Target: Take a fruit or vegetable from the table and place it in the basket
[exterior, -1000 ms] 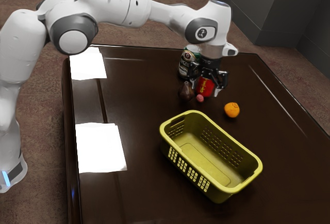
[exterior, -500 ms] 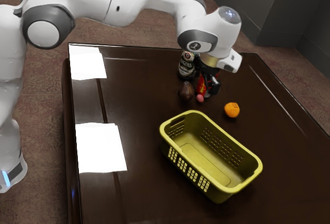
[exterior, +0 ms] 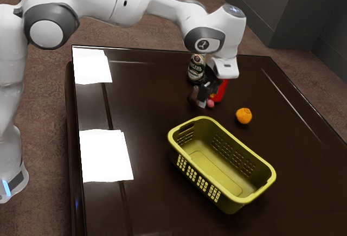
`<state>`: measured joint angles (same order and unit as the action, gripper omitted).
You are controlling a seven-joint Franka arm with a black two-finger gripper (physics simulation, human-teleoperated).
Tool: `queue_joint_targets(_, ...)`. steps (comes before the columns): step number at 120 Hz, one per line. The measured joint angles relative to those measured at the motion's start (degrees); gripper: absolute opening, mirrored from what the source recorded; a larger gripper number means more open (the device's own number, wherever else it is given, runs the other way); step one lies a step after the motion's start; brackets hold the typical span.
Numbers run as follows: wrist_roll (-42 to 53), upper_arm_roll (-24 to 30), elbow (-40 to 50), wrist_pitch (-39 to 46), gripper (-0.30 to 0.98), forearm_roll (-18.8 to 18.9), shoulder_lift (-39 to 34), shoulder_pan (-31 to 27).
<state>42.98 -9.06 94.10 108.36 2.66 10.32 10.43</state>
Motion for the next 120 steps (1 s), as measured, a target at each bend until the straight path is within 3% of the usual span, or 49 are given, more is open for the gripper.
queue_joint_targets(10,6.45,-0.06,0.28,5.88,0.69,-1.04,1.09,-0.15)
queue_joint_targets(16,5.09,-0.11,0.34,7.0,0.69,-4.88,0.74,-0.43)
queue_joint_targets(34,-16.48,-0.13,0.98,6.7,0.69,-11.04,-3.08,-0.07)
queue_joint_targets(46,-33.24,-3.29,1.96,4.21,0.68,-6.34,-5.1,-0.44)
queue_joint_targets(66,-55.08,-3.28,4.71,-2.08,0.69,-0.43,-4.38,-2.87)
queue_joint_targets(88,-73.8,-1.87,-2.68,-0.87,0.68,-1.91,-4.05,5.74)
queue_joint_targets(112,-91.07,-1.87,-2.93,2.09,0.69,-4.34,-1.79,2.01)
queue_joint_targets(120,-95.85,-1.25,-2.99,2.33,0.69,-2.55,-0.29,1.38)
